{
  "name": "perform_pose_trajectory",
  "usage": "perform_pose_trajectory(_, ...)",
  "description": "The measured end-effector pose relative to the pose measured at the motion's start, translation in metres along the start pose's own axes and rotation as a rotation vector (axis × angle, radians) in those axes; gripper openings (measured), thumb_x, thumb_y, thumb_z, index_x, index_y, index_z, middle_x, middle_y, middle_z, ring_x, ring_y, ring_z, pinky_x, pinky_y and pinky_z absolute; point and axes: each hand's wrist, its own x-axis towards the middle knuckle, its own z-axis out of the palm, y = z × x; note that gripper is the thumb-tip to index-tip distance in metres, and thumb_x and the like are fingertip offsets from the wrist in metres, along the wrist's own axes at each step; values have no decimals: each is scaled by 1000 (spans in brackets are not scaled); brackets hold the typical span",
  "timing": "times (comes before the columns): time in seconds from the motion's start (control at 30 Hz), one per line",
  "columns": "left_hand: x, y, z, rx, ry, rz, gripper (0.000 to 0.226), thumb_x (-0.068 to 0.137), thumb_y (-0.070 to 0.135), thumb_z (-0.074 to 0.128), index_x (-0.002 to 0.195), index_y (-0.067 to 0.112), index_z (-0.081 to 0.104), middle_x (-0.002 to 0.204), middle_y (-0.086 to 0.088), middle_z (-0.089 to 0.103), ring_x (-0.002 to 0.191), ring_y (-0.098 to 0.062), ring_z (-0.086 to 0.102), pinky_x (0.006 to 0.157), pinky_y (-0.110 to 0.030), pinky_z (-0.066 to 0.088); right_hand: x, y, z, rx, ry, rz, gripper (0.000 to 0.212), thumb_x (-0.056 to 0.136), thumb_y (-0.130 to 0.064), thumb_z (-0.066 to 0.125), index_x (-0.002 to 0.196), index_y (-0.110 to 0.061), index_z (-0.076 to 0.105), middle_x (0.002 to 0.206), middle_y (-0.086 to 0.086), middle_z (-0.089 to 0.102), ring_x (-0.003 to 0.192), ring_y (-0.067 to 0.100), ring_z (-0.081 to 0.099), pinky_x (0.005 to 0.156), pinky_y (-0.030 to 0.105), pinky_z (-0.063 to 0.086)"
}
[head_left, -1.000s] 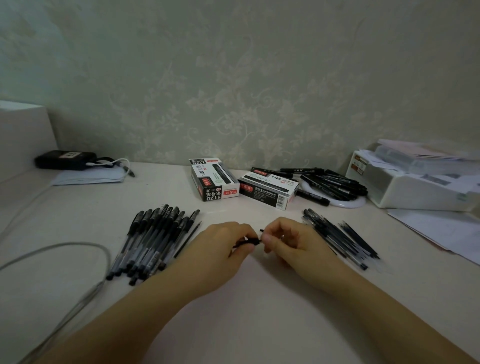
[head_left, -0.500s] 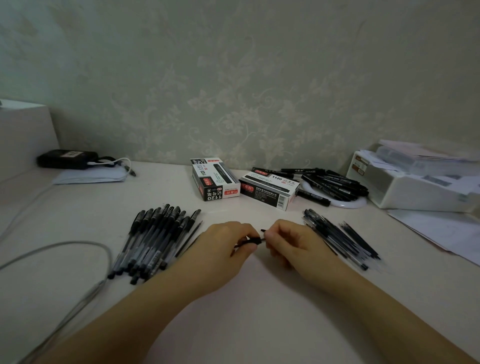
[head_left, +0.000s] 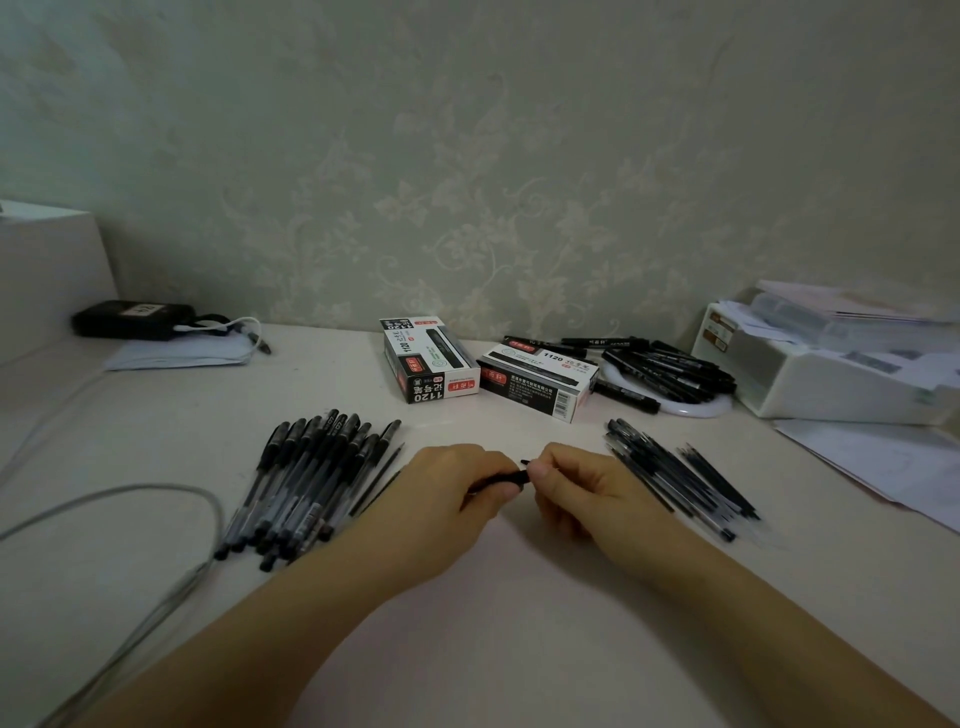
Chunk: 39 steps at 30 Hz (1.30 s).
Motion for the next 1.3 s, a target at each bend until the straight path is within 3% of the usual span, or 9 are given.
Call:
perform_pose_trajectory(0.2, 0, 0, 1, 4, 31, -6, 19, 96, 30, 54, 111, 28, 66, 94, 11, 66, 84, -3, 55, 76, -20, 43, 2, 2, 0, 17, -3, 16, 36, 96, -42, 53, 75, -13, 60, 69, 3, 62, 55, 13, 48, 52, 20, 39)
perform_pose_trajectory(0.33, -3, -2, 3, -9, 11, -30, 20, 100, 33, 46, 103, 27, 65, 85, 11, 60, 80, -3, 52, 67, -19, 39, 1, 1, 0, -17, 42, -24, 24, 100, -33, 52, 81, -21, 62, 73, -3, 66, 55, 9, 50, 52, 19, 42)
perform_pose_trajectory(0.73, 0, -4, 1, 60, 83, 28, 17, 95, 32, 55, 104, 31, 70, 77, 8, 54, 73, -6, 49, 68, -24, 41, 3, 2, -1, 34, 1, 52, 30, 101, -28, 52, 73, -22, 60, 64, -4, 55, 50, 4, 42, 49, 12, 34)
perform_pose_trajectory(0.9, -1, -9, 9, 100, 48, -63, 20, 99, 36, 46, 107, 31, 64, 80, 13, 50, 74, -4, 46, 63, -15, 31, 0, 2, 5, -276, 221, -84, 30, 101, -37, 47, 79, -23, 63, 71, -7, 64, 57, 5, 53, 56, 23, 44)
perform_pose_trajectory(1.0, -1, -13, 9, 90, 31, -121, 25, 101, 33, 42, 112, 28, 63, 90, 11, 55, 81, -4, 47, 68, -19, 32, 5, 5, -4, -464, 388, -94, 9, 96, -29, 59, 95, -24, 67, 88, -12, 62, 73, 5, 56, 65, 12, 43)
perform_pose_trajectory(1.07, 0, -14, 7, 78, 36, -148, 26, 101, 31, 41, 115, 26, 62, 97, 9, 60, 87, -5, 51, 72, -19, 36, 7, 11, -10, -611, 378, -28, 19, 94, -30, 62, 112, -26, 65, 103, -12, 56, 84, 3, 53, 75, 9, 41)
perform_pose_trajectory(1.13, 0, -15, 7, 46, 48, -185, 22, 101, 30, 43, 114, 26, 60, 90, 11, 59, 79, -4, 52, 63, -15, 37, 7, 18, -11, -673, 338, 21, 31, 93, -37, 63, 122, -26, 63, 113, -10, 53, 101, 8, 51, 90, 20, 42)
perform_pose_trajectory(1.2, -1, -14, 7, 37, 47, -212, 14, 100, 29, 45, 109, 26, 56, 78, 11, 55, 65, -4, 49, 52, -14, 33, 7, 19, -8, -686, 304, 21, 27, 93, -38, 64, 117, -27, 66, 112, -9, 54, 107, 12, 49, 94, 25, 40)
perform_pose_trajectory(1.3, -2, -13, 6, 29, 33, -213, 7, 99, 26, 47, 104, 23, 52, 78, 8, 56, 64, -7, 50, 55, -20, 39, 8, 19, -5, -722, 244, -35, 8, 94, -25, 63, 100, -27, 68, 102, -11, 56, 99, 14, 51, 90, 29, 43)
